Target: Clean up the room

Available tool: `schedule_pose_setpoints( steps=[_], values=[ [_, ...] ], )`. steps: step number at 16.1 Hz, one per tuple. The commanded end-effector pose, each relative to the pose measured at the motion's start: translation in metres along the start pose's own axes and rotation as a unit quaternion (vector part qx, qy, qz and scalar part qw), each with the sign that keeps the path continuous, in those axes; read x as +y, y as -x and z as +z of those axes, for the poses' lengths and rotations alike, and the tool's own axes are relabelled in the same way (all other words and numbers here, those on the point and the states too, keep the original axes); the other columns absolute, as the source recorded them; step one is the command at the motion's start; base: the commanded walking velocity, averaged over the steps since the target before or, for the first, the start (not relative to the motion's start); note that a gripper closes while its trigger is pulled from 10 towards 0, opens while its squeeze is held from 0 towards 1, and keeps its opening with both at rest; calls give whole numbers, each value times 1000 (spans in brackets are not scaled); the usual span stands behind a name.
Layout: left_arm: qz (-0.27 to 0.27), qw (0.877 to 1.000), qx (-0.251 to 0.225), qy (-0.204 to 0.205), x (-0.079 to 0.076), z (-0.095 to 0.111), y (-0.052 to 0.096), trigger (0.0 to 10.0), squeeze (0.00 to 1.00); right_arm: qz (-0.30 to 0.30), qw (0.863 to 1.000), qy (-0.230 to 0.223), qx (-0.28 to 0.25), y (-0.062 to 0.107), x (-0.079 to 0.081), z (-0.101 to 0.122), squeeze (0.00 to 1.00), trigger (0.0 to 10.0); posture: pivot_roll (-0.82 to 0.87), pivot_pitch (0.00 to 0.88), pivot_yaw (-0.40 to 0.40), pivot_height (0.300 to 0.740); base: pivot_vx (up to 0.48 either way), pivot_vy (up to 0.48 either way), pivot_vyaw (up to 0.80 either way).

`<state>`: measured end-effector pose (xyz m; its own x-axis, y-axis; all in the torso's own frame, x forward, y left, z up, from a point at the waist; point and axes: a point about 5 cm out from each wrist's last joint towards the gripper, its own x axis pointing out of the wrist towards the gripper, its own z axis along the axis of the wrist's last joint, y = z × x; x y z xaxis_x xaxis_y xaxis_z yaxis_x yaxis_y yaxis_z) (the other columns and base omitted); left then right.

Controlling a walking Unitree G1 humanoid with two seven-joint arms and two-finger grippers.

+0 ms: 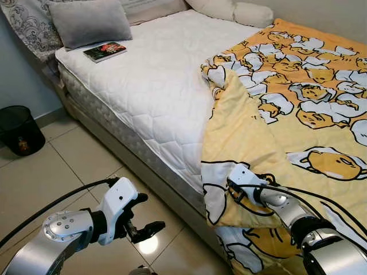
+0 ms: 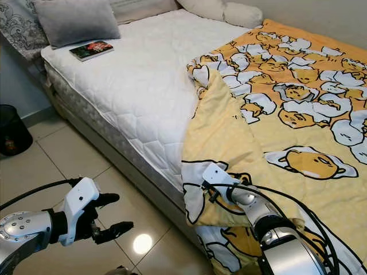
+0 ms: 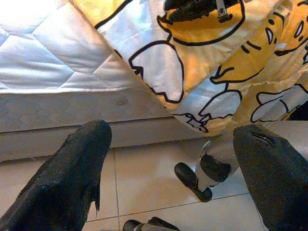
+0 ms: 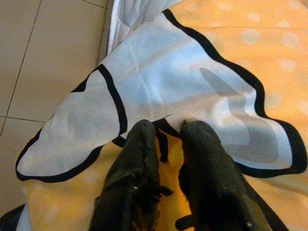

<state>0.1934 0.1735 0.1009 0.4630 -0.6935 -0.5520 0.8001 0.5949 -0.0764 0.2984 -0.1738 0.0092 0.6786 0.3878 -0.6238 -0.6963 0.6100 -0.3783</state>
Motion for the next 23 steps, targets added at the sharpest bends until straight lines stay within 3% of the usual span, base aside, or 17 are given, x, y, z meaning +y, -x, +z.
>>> schedule_pose_setpoints(
  steps=[1,12,13,15,17,18,19,20,23],
  values=[
    [5,1000,-3,-9,1,2,3,10000,0,-11,1000,-5,-4,1,-6,3,906,10000,152,0,-27,740,0,0,0],
    [5,1000,-3,-9,1,2,3,10000,0,-11,1000,-5,-4,1,-6,3,906,10000,152,0,-27,740,0,0,0],
    [5,1000,8,-8,-1,0,11,10000,0,-24,998,52,26,-7,-1,9,0,10000,207,0,6,740,0,0,0],
    [5,1000,22,-7,-4,-3,22,10000,0,-40,990,126,56,-16,4,19,0,10000,216,0,2,740,0,0,0],
    [16,1000,19,-4,-5,-2,26,10000,0,-43,989,133,45,-19,6,25,0,10000,220,0,-7,740,0,0,0],
    [17,1000,18,-5,-5,-2,25,10000,0,-41,990,126,41,-19,7,25,176,10000,220,0,-8,740,0,0,0],
    [17,1000,18,-5,-4,-2,25,10000,0,-39,991,120,39,-19,8,25,176,10000,219,0,-9,740,0,0,0],
    [18,1000,17,-5,-4,-1,25,10000,0,-39,991,118,45,-20,9,24,1000,10000,221,0,-7,740,0,0,0],
    [19,1000,18,-5,-5,0,27,10000,0,-45,987,139,67,-20,9,21,1000,10000,227,0,-2,740,0,0,0]
  ],
)
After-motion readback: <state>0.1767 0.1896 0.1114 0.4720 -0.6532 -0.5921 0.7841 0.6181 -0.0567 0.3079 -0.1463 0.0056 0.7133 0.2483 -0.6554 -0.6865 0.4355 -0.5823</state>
